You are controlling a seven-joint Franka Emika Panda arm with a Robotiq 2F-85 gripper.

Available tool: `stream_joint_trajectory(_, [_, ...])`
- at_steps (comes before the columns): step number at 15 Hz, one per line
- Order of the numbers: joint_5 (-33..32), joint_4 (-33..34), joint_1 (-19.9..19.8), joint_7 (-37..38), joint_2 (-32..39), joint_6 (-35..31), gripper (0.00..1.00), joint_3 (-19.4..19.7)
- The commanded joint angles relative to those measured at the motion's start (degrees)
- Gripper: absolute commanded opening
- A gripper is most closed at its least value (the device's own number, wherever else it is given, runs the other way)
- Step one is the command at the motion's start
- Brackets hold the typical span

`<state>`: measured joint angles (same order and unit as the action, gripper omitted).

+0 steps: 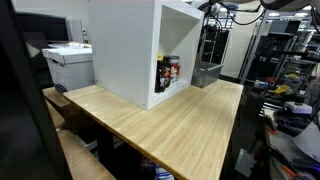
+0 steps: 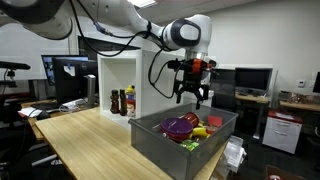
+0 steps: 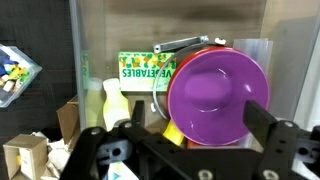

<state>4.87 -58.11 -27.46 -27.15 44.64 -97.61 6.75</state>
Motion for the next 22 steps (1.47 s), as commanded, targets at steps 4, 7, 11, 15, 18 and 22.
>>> stream_joint_trajectory(4, [-1.00, 3.69, 1.25, 0.97, 6.15, -4.66, 1.00, 0.33])
stream_joint_trajectory(7, [-2.92, 0.81, 3.19, 2.15, 6.86, -11.20, 1.00, 1.41])
stream_joint_trajectory(11, [-5.92, -2.71, 5.10, 3.23, 7.14, -18.85, 1.00, 3.37])
stream_joint_trajectory(15, [-4.59, -0.56, 3.52, 1.59, 8.10, -17.66, 1.00, 2.34])
stream_joint_trajectory(18, [-4.59, -0.51, 3.53, 1.59, 8.11, -17.65, 1.00, 2.32])
stream_joint_trajectory(22, [-4.48, -0.46, 3.47, 1.49, 8.15, -17.81, 1.00, 2.22])
